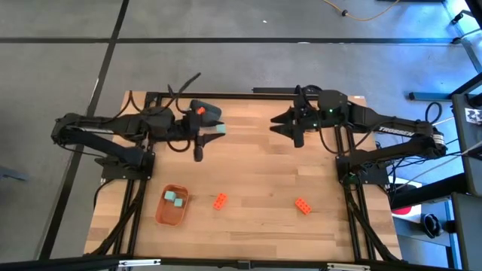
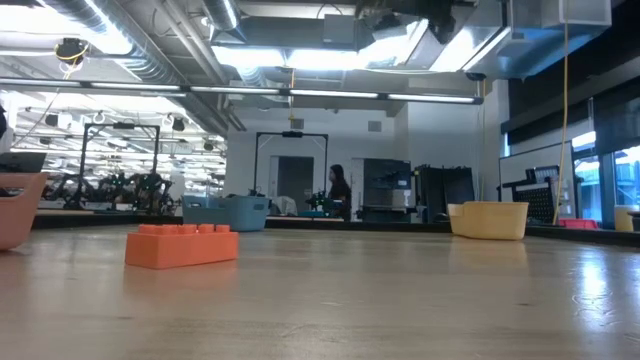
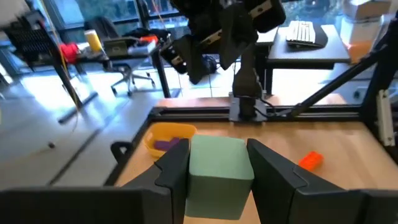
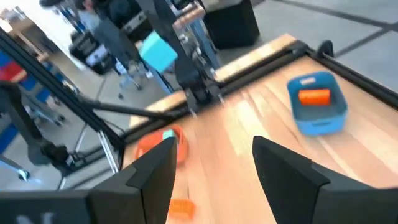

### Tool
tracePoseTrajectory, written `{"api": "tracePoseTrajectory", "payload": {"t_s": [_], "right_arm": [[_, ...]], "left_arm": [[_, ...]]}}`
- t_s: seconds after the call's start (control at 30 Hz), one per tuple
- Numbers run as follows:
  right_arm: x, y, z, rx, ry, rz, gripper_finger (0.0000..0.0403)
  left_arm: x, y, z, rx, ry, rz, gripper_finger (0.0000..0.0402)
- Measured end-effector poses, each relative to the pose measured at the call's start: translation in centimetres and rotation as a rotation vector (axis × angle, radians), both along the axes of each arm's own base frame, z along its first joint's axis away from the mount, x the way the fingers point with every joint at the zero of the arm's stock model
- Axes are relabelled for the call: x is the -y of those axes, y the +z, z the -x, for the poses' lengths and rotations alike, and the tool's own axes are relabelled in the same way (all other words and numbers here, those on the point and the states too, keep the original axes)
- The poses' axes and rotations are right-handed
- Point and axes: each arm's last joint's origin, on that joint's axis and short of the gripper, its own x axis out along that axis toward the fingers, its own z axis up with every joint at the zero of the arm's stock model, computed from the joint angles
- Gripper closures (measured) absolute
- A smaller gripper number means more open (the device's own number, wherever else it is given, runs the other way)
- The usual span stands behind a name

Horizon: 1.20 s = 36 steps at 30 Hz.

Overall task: Sort & place blocks by color
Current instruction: Put the light blue block into the orange bin

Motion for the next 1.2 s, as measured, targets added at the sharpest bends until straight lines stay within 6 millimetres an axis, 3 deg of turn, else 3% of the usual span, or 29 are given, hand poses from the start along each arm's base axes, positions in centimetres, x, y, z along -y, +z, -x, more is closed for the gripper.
{"api": "tracePoseTrajectory", "payload": {"t_s": [0.2,0.37,0.5,0.73,1.0,1.2], "right_arm": [[-0.3,-0.7,1.4,-0.116,0.012,0.017,0.0189],[-0.6,-0.8,2.7,-0.178,0.015,0.013,0.0189],[-1.1,0.0,3.7,-0.145,-0.005,0.083,0.0189],[-1.9,0.4,4.0,0.043,-0.063,0.172,0.0189],[-2.0,-2.6,3.7,0.188,-0.047,0.116,0.0189],[-2.0,-3.2,3.5,0.228,-0.03,0.13,0.0189]], "left_arm": [[0.0,-1.9,1.6,0.088,0.008,0.127,0.0277],[0.2,-4.2,2.7,0.267,-0.015,0.228,0.0277],[0.2,-5.5,3.5,0.32,-0.011,0.298,0.0277],[0.1,-5.1,4.4,0.354,-0.001,0.305,0.0277],[0.0,-4.6,5.1,0.38,-0.004,0.299,0.0277],[0.0,-4.7,5.0,0.377,-0.004,0.297,0.0277]]}}
